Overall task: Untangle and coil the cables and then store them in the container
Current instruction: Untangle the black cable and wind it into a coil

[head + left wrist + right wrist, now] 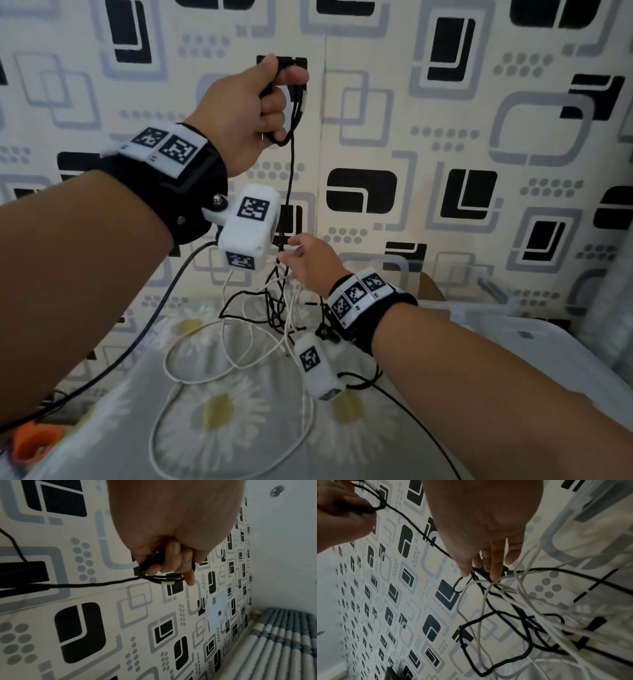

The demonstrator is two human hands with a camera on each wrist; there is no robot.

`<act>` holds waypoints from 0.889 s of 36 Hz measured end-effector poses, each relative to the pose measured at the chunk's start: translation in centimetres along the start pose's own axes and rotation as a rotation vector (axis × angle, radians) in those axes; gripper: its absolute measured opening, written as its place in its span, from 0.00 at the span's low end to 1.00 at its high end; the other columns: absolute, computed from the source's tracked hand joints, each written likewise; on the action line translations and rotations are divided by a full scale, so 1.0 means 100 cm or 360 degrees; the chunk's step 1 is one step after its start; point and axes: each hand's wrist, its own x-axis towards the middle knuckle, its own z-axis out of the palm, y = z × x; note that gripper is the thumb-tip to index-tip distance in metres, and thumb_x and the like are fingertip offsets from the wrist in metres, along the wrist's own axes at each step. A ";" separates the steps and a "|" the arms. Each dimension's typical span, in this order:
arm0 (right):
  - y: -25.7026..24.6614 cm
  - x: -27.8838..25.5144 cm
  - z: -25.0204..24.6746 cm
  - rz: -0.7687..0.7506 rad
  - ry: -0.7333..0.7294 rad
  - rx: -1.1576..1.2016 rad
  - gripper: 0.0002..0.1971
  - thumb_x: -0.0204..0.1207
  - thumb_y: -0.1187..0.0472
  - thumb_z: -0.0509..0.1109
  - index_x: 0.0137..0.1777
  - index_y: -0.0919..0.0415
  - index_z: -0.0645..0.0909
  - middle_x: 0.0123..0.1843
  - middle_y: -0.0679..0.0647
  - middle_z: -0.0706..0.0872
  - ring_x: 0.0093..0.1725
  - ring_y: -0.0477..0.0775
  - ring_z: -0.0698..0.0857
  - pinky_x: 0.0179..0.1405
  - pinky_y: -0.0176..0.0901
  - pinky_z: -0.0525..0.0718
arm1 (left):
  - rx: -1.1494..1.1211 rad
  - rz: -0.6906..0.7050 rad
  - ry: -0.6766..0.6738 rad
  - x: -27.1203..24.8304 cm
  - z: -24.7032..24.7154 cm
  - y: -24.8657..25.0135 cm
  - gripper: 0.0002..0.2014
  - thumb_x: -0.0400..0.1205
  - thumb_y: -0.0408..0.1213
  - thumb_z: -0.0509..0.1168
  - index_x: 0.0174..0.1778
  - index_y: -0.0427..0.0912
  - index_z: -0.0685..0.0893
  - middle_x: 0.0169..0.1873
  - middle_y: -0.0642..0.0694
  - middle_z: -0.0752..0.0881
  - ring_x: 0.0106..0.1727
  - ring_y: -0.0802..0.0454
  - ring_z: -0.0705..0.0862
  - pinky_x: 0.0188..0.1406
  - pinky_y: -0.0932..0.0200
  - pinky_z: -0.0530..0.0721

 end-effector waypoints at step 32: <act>0.002 0.020 -0.018 -0.0001 0.0404 0.0105 0.10 0.79 0.54 0.69 0.58 0.54 0.83 0.51 0.57 0.83 0.46 0.51 0.80 0.52 0.44 0.79 | -0.0059 -0.0243 0.0222 -0.028 -0.026 -0.031 0.19 0.89 0.49 0.53 0.37 0.46 0.78 0.22 0.53 0.60 0.19 0.56 0.58 0.26 0.63 0.67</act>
